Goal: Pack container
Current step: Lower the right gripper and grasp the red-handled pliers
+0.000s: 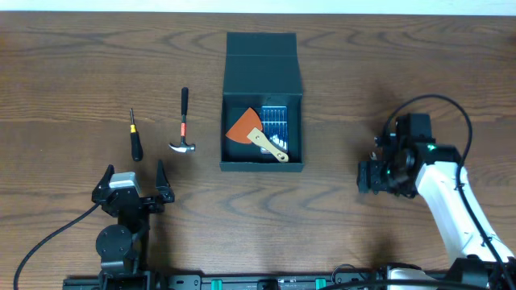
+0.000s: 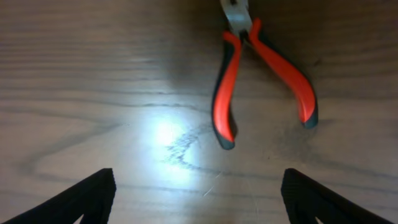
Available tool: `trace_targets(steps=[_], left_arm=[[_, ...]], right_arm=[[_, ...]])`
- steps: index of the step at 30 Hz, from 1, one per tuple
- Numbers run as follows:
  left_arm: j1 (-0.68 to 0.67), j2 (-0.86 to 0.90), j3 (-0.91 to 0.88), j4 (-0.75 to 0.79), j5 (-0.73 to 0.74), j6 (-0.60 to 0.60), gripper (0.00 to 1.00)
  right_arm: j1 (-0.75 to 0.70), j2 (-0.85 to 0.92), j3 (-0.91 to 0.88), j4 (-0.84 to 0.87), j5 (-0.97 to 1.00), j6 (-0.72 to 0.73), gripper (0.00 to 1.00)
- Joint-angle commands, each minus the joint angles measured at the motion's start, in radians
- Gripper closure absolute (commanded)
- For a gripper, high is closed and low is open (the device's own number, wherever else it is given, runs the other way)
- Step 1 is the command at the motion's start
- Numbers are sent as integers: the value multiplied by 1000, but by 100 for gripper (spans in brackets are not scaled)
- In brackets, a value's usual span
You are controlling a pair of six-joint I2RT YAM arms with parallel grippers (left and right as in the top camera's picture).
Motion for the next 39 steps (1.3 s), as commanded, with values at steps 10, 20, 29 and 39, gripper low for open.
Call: trace_targets(steps=[10, 20, 29, 39], left_arm=[[-3, -6, -21, -33, -8, 17, 2], [-3, -6, -21, -33, -8, 17, 1], [-3, -6, -21, -33, -8, 17, 2], [-3, -6, -21, -33, -8, 17, 2]], right_arm=[[-7, -10, -86, 101, 42, 53, 1], [-7, 26, -87, 167, 23, 60, 15], [-7, 128, -87, 226, 22, 61, 11], [-7, 179, -87, 264, 11, 61, 12]])
